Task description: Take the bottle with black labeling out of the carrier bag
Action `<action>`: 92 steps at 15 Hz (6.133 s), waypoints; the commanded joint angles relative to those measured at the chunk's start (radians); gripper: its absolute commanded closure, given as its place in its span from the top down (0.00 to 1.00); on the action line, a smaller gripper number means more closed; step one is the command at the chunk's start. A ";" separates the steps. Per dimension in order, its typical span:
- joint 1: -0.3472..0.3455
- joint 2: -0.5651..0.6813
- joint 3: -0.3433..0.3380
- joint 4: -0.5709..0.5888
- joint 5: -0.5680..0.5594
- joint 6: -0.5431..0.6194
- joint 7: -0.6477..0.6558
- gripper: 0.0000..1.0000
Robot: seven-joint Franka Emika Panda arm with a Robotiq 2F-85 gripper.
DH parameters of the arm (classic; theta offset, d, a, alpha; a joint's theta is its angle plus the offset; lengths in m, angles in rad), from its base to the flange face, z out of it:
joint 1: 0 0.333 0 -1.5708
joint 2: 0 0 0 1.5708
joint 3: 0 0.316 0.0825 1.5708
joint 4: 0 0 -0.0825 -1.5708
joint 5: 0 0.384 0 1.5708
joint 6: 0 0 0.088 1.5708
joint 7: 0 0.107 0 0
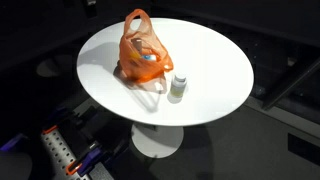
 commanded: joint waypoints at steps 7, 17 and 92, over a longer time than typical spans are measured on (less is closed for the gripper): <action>0.000 0.000 0.000 0.002 0.000 -0.002 0.000 1.00; -0.017 0.166 -0.004 0.181 0.015 -0.020 0.053 1.00; -0.025 0.528 -0.023 0.207 0.119 0.462 0.015 0.20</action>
